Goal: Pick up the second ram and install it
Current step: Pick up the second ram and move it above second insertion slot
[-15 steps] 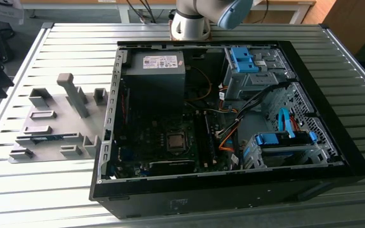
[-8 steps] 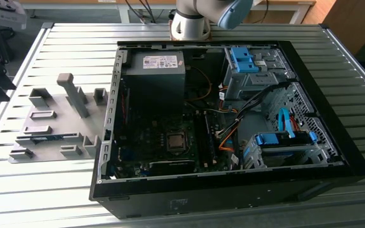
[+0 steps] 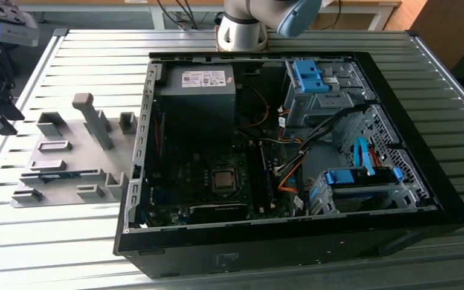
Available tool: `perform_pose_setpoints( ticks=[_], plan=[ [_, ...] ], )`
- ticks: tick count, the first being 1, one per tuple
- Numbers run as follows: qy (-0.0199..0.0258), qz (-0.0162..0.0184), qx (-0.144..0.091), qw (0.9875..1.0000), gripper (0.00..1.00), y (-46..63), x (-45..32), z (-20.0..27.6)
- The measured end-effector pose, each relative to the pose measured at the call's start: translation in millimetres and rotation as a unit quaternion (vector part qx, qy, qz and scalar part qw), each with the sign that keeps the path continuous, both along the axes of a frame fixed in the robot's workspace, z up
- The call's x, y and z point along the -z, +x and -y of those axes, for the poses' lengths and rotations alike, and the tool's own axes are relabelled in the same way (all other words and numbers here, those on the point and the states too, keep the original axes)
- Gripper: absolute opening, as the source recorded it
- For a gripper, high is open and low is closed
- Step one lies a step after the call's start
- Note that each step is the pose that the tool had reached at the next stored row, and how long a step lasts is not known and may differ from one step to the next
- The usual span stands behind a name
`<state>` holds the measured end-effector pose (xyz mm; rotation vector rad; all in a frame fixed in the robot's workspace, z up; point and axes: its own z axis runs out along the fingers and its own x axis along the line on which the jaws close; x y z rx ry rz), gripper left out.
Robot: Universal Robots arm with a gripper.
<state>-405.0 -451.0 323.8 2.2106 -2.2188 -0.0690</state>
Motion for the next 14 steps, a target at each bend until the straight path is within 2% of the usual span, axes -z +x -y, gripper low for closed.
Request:
perform_pose_setpoints(
  ticks=[8,14],
  plan=[
    [0.0001,0.0002,-0.001,1.0000,0.36,0.0,1.8,0.1],
    [0.0000,0.0000,-0.001,1.0000,0.36,0.1,10.5,1.6]
  ],
)
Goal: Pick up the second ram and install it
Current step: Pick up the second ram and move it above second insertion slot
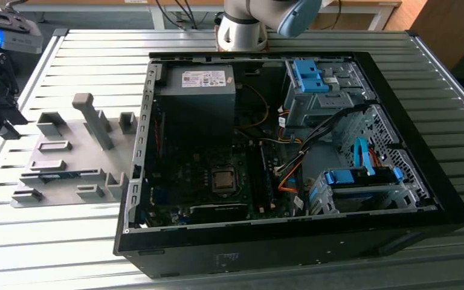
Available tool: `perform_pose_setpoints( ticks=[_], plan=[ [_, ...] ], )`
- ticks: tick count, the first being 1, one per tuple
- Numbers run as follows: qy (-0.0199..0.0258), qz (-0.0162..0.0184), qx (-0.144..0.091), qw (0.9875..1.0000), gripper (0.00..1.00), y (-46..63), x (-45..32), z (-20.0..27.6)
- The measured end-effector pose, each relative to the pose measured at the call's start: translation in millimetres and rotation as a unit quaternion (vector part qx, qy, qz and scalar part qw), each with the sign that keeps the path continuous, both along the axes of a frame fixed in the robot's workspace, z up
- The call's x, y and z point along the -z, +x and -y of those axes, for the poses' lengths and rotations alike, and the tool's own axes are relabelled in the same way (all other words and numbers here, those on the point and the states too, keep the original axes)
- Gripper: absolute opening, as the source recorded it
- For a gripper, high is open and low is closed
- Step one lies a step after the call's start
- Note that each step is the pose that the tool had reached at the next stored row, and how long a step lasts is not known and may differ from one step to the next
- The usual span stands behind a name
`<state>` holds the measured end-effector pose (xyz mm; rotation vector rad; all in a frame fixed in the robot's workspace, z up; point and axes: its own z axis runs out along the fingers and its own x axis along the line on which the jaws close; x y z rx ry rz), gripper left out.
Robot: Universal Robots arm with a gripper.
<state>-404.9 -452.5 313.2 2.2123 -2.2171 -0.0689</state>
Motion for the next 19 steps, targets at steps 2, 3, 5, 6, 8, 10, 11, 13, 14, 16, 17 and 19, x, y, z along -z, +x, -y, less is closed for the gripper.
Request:
perform_pose_setpoints(
  ticks=[2,3,5,6,8,10,11,13,14,16,17,19],
  plan=[
    [0.0000,0.0001,0.000,1.0000,0.36,-0.1,3.8,1.3],
    [0.0000,0.0000,0.000,1.0000,0.36,-0.1,5.6,1.7],
    [0.0000,0.0000,0.000,1.0000,0.36,-0.1,9.1,2.1],
    [0.0000,0.0000,0.000,1.0000,0.36,-0.1,11.0,2.3],
    [0.0000,0.0000,0.000,1.0000,0.36,-0.1,14.6,2.7],
    [0.0000,0.0000,0.000,1.0000,0.36,0.0,18.3,3.4],
    [0.0000,0.0000,0.000,1.0000,0.36,-0.1,20.1,3.6],
    [0.0000,0.0000,0.000,1.0000,0.36,-0.1,23.7,4.1],
    [0.0000,0.0000,0.000,1.0000,0.36,-0.1,25.6,4.4],
    [0.0000,0.0001,0.000,1.0000,0.36,-0.1,29.3,4.9],
    [0.0000,0.0002,0.000,1.0000,0.36,-0.1,31.0,5.2],
    [0.0000,0.0004,0.000,1.0000,0.36,-0.1,34.6,5.7]
  ],
)
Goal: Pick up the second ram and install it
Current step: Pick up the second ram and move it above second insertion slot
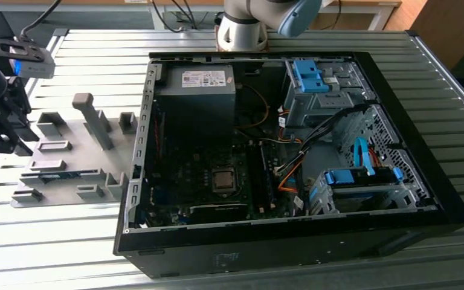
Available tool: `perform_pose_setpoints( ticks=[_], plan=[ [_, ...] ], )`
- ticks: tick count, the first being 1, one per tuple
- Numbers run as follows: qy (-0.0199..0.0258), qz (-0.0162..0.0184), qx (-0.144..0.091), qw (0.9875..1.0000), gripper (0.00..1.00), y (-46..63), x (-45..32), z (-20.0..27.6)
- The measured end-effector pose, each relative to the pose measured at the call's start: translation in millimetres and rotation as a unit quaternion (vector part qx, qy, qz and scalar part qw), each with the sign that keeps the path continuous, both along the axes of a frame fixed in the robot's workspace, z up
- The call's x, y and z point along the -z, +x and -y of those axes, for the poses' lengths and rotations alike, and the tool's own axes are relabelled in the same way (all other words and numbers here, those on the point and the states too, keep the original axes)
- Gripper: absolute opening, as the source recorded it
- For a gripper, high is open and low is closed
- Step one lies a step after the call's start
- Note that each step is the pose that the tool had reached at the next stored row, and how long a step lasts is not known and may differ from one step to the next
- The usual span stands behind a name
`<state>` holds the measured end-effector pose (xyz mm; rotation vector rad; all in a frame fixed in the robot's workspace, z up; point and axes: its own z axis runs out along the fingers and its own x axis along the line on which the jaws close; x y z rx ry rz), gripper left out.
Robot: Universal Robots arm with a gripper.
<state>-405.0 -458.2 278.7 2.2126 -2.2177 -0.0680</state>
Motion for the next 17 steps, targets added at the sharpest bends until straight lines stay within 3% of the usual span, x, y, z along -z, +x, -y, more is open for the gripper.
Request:
perform_pose_setpoints(
  ticks=[17],
  plan=[
    [0.0000,0.0005,0.000,1.0000,0.36,0.0,27.5,2.6]
  ],
)
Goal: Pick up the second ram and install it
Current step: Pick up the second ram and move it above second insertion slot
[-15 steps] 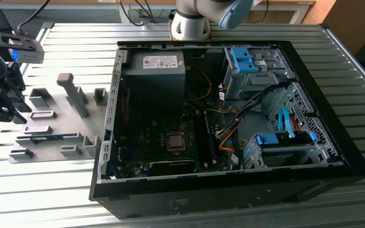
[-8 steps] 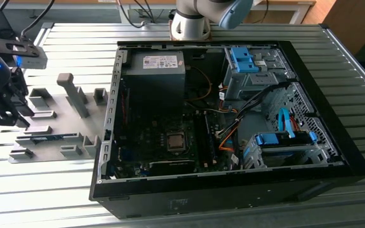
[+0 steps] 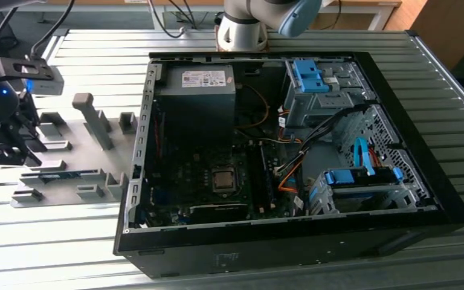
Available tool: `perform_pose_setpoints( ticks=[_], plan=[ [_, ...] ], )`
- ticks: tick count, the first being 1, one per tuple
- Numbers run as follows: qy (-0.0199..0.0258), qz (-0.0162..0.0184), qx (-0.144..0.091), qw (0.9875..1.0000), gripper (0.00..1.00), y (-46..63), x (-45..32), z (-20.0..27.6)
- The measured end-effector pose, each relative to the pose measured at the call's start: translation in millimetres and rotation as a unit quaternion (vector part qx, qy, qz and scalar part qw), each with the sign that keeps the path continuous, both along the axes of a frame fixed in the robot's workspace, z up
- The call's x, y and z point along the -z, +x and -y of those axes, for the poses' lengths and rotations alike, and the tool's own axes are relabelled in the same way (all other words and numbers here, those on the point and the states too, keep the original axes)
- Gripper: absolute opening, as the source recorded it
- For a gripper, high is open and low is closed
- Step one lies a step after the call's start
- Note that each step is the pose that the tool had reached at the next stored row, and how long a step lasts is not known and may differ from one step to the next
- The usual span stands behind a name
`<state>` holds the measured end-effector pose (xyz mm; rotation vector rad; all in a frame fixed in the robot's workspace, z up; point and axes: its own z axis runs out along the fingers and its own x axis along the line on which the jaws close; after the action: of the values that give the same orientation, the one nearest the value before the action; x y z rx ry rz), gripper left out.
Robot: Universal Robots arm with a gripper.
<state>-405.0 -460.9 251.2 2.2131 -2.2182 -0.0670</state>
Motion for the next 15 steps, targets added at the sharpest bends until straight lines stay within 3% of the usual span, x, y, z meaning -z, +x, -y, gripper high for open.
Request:
perform_pose_setpoints(
  ticks=[7,9,15],
  plan=[
    [-0.0010,0.0004,0.000,1.0000,0.36,0.1,2.6,0.1],
    [-0.0036,0.0016,0.000,1.0000,0.36,0.0,3.8,0.2],
    [-0.0052,0.0058,0.000,1.0000,0.36,0.0,11.4,0.2]
  ],
)
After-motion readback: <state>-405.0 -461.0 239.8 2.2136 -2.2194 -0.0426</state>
